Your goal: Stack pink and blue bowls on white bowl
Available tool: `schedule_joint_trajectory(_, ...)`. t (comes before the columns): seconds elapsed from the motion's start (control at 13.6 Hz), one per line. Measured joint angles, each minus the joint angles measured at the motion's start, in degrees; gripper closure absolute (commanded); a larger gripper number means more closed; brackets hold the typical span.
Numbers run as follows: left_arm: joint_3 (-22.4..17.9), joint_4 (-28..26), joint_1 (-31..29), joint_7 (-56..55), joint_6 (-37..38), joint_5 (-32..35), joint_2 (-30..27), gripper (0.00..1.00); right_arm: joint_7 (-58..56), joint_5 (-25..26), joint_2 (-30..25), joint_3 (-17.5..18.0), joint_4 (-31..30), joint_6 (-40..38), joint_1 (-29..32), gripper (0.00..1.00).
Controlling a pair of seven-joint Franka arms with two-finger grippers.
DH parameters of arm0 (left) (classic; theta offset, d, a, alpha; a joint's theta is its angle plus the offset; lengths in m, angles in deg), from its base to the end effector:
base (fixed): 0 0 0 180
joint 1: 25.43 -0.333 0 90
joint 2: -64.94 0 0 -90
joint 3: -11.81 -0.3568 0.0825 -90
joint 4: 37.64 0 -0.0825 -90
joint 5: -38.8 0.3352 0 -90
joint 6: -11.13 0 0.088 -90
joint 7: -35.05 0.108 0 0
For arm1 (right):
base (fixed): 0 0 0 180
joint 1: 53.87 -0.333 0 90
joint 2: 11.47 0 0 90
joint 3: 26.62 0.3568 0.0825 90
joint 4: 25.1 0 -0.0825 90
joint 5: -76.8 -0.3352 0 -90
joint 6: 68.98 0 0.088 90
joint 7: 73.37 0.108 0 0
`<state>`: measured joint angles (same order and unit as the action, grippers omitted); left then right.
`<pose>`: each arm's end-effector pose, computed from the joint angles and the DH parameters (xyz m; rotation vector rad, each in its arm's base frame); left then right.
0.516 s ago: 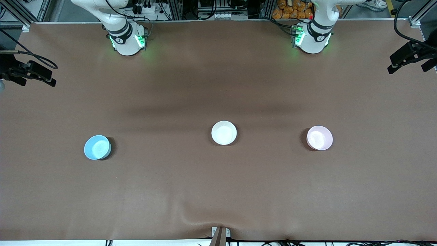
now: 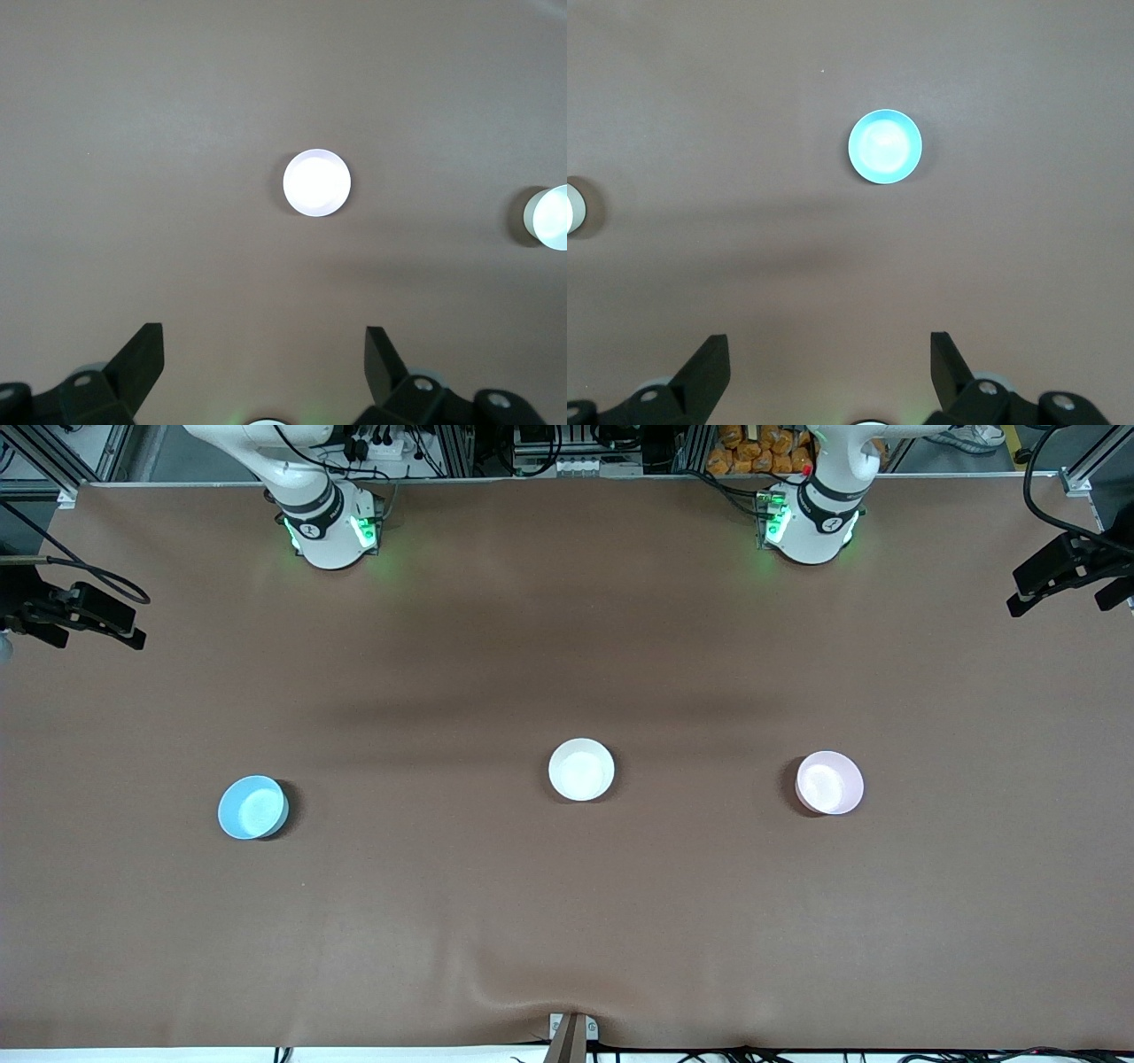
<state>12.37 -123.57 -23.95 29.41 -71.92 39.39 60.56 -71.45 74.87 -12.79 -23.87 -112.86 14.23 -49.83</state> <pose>0.4650 -0.0156 0.7203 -3.1305 -0.1006 -0.0421 0.4854 -0.0066 0.6820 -3.1071 0.0824 0.0880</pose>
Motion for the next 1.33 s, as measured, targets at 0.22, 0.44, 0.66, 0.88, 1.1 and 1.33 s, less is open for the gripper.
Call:
schedule_joint_trajectory(0.22,0.43,-0.1,0.65,0.63,0.02,0.0,0.98,0.0,0.0,0.0,0.03,0.0,-0.07,-0.01,0.0,0.0)
schedule_joint_trajectory(0.44,0.72,-0.42,0.75,1.97,0.04,0.0,2.41,0.0,0.0,0.0,0.15,0.0,-0.22,-0.01,0.0,0.0)
schedule_joint_trajectory(0.66,0.54,-0.53,0.47,2.05,0.04,0.0,3.56,0.0,0.0,0.0,0.43,0.0,-0.47,-0.01,0.0,0.0)
schedule_joint_trajectory(0.88,0.16,-0.59,-0.26,2.05,0.05,1.0,4.52,0.0,0.0,0.0,0.88,0.0,-0.64,-0.01,0.0,0.0)
schedule_joint_trajectory(1.1,-0.07,-0.59,-3.68,2.15,0.07,2.71,4.95,0.0,0.0,0.0,1.64,-0.02,-0.7,-0.01,0.0,0.0)
schedule_joint_trajectory(1.33,-0.09,-0.6,-5.56,2.61,0.12,2.71,4.96,0.0,0.0,0.0,2.31,-0.13,-0.77,-0.01,0.04,0.0)
